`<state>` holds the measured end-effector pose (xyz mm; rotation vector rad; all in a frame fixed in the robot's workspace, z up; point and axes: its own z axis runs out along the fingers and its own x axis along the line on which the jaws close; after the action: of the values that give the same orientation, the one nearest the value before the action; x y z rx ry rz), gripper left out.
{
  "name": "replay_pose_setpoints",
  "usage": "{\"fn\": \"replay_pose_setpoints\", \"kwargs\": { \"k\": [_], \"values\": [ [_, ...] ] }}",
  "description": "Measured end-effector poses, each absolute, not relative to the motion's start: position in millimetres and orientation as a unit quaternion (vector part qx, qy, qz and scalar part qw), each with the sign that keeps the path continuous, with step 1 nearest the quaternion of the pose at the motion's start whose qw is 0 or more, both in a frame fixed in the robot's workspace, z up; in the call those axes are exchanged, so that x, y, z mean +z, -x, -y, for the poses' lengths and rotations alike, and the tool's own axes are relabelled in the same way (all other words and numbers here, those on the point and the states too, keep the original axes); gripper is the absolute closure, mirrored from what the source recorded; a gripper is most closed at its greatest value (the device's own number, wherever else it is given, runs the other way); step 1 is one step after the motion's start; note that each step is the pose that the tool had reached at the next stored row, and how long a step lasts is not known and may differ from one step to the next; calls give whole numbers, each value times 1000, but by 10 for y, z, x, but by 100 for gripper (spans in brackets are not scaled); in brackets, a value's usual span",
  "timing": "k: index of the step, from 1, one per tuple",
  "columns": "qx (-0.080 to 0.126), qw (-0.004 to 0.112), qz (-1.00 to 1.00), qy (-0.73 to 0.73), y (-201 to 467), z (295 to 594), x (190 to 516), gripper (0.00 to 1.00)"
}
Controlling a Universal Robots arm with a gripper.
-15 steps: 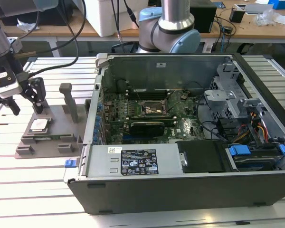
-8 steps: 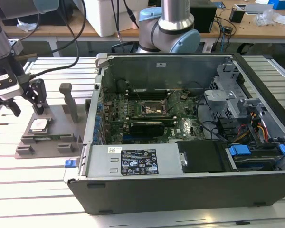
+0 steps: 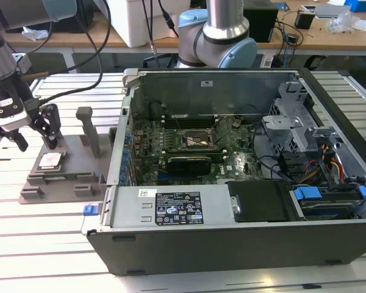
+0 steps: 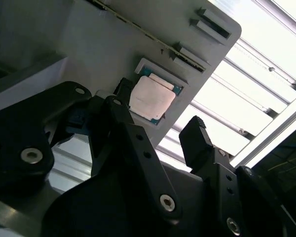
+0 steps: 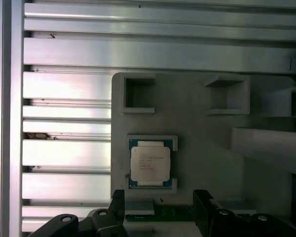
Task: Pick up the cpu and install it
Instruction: 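Pick up the cpu and move it towards the insertion slot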
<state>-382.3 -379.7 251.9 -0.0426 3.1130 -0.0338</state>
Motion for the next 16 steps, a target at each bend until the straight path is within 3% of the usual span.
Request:
{"fn": "replay_pose_setpoints", "kwargs": {
  "k": [16],
  "values": [
    [-13,14,-1000,14,3823,3796,2374,34]
  ]
}}
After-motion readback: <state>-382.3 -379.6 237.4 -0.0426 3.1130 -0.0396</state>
